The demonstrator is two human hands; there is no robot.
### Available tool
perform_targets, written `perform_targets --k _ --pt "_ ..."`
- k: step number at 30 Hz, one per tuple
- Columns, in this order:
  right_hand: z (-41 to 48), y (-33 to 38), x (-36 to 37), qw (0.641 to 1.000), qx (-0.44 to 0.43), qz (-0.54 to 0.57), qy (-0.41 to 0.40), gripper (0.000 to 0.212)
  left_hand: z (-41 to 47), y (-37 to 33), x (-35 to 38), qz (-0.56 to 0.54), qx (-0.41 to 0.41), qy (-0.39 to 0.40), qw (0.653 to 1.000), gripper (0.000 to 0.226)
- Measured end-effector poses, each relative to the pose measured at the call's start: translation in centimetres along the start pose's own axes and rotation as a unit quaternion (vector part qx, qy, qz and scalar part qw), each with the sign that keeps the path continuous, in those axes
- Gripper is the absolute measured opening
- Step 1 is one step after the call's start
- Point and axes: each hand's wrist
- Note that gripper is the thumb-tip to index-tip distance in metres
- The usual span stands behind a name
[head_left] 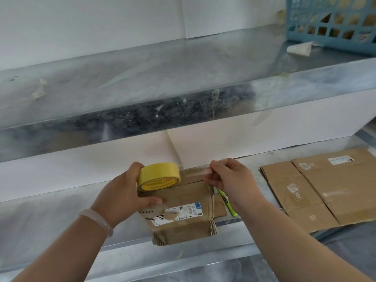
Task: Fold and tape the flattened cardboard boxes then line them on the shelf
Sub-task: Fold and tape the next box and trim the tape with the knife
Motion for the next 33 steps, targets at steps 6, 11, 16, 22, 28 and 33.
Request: perform_targets --k 6,11,16,22,28,33 --pt "0.3 0.0 -0.4 1.000 -0.002 -0.016 -0.010 0.012 0.0 -0.4 -0.1 0.040 -0.001 0.006 0.999 0.064" --pt "0.6 -0.6 -0.7 0.999 0.002 -0.011 -0.030 0.012 0.1 -0.4 0.2 0.077 0.026 -0.017 0.997 0.053" --pt "0.9 -1.6 -1.4 0.998 0.047 0.035 -0.014 0.010 0.4 -0.4 0.7 0.120 0.071 -0.046 0.989 0.040" --pt "1.9 -2.3 -1.9 0.981 0.127 0.142 0.028 0.010 0.7 -0.5 1.1 0.137 0.101 -0.054 0.984 0.038" --pt "2.5 -4.3 -1.5 0.981 0.159 0.100 0.045 0.010 0.8 -0.7 1.2 0.139 0.110 -0.056 0.983 0.023" --pt "2.3 -5.7 -1.3 0.978 0.163 0.117 0.048 0.011 0.8 -0.4 1.5 0.149 0.117 -0.055 0.980 0.023"
Point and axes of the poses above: each hand's wrist, its own z-axis towards the middle knuckle, its own x-axis out of the palm, y = z × x, and after that the axes turned 11 degrees about -z, right-handed
